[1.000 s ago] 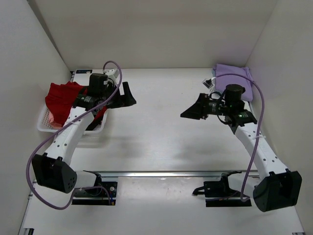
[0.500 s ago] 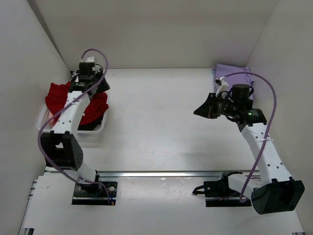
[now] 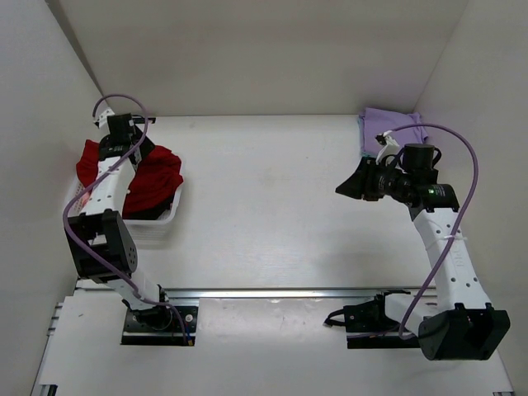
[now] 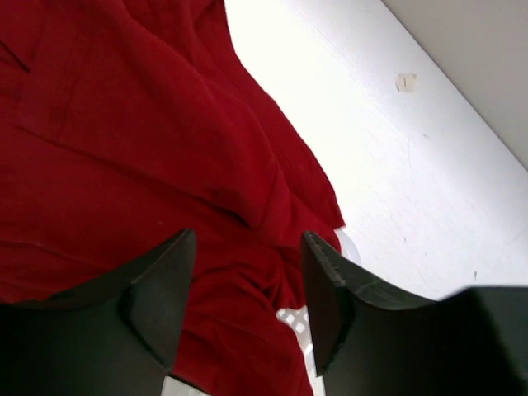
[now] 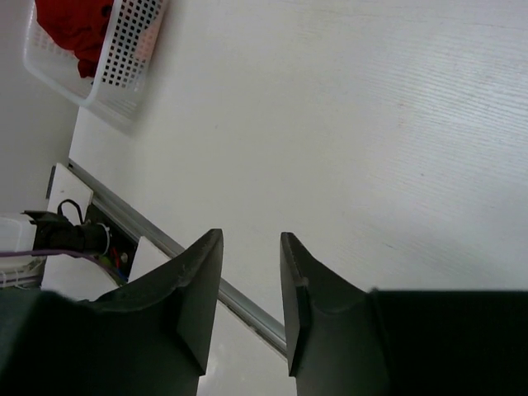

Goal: Fold and stack the t-shirts
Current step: Grab crumpled tshirt from bin with the left arm

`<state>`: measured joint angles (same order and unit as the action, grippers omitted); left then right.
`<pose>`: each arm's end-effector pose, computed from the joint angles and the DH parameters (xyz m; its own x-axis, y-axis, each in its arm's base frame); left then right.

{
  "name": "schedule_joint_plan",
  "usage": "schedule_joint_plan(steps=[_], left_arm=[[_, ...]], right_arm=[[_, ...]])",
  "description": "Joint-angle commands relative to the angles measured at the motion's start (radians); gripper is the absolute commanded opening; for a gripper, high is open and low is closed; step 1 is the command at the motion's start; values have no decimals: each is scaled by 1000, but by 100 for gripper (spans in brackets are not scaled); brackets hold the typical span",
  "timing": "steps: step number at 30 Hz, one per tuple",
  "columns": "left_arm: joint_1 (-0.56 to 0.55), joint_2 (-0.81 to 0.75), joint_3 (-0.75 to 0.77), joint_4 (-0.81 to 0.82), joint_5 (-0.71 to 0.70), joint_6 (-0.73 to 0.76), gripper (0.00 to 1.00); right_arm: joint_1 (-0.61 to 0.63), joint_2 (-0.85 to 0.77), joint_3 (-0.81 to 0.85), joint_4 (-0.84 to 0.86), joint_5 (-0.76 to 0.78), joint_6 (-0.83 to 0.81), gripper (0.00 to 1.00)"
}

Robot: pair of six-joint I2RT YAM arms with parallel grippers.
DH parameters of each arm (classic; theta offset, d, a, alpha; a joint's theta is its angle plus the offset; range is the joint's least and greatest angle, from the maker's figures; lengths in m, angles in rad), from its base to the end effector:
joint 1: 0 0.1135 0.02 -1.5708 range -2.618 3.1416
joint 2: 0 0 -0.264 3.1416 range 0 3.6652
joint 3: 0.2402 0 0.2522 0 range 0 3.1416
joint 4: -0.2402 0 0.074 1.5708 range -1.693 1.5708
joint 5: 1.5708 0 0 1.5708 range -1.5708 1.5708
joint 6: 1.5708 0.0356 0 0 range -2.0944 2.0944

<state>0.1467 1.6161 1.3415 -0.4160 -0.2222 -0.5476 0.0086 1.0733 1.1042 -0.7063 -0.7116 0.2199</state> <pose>0.3627 0.0615 0.2993 -0.3763 -0.5689 -0.7312 -0.5933 0.7542 -0.2815 0.2156 0.0251 0.3499 -0.7227 0.1590 -0.6726 -0.3674 0.7360 0.5687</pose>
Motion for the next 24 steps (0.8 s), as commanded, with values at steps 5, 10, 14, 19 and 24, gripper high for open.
schedule_joint_plan(steps=[5,10,14,19,24], left_arm=[[10,117,57,66,-42,-18,66],[11,224,123,77,-20,-8,51],[17,217,136,85,-9,-21,0],[-30,44,122,65,-100,-21,0],[-111,-151,224,32,-160,-72,0]], right_arm=[[10,53,45,-4,-25,13,41],[-7,48,48,-33,-16,19,44],[1,16,89,-59,173,-13,41],[-91,-73,48,2,235,-7,32],[-187,-203,-94,146,138,65,32]])
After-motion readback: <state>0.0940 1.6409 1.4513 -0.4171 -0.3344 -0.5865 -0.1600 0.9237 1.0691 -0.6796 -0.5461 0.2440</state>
